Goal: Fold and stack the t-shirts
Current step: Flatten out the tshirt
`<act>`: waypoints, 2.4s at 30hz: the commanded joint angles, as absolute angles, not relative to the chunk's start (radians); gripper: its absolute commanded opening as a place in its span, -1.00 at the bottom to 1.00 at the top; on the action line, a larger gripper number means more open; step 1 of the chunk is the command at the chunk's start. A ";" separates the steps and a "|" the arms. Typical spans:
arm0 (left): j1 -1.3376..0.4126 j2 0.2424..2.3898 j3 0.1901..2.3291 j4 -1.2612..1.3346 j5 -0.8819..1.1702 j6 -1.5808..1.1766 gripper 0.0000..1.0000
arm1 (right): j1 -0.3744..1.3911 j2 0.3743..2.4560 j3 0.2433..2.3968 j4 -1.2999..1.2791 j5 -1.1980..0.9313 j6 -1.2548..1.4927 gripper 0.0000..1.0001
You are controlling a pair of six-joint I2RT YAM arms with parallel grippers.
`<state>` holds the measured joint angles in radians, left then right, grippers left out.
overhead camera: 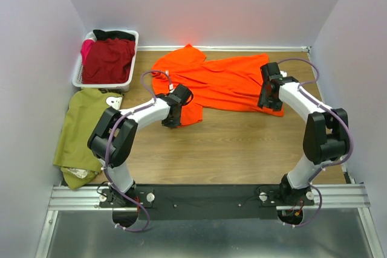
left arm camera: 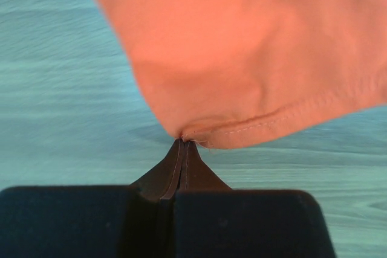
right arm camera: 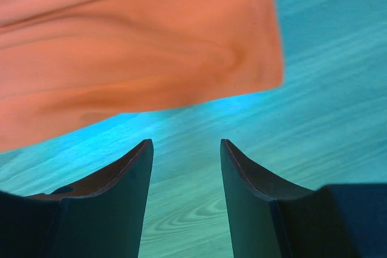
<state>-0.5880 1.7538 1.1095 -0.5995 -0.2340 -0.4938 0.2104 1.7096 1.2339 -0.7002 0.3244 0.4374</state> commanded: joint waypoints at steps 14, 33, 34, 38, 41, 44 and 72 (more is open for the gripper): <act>-0.466 1.615 1.158 -0.816 -0.597 -0.700 -1.00 | 0.101 1.675 1.108 -0.690 0.345 0.512 0.15; -0.463 1.680 1.149 -0.758 -0.523 -0.649 -1.00 | 0.103 1.698 1.037 -0.627 0.298 0.517 -0.09; -0.463 1.681 1.149 -0.756 -0.520 -0.646 -1.00 | 0.101 1.704 1.043 -0.624 0.301 0.512 -0.10; -0.459 1.687 1.149 -0.750 -0.512 -0.643 -1.00 | 0.101 1.733 1.060 -0.604 0.316 0.502 -0.14; -0.456 1.690 1.147 -0.746 -0.508 -0.638 -1.00 | 0.101 1.758 1.071 -0.597 0.310 0.500 -0.17; -0.451 1.692 1.150 -0.747 -0.508 -0.637 -1.00 | 0.101 1.772 1.066 -0.589 0.304 0.503 -0.26; -0.350 1.736 1.969 -0.966 -0.637 -0.522 -1.00 | 0.095 1.528 1.601 -0.785 0.485 0.381 -0.99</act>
<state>-0.3820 1.6993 1.7248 -0.8932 -0.5484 -0.5678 0.1028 1.5402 1.4666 -0.7242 0.3962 0.4358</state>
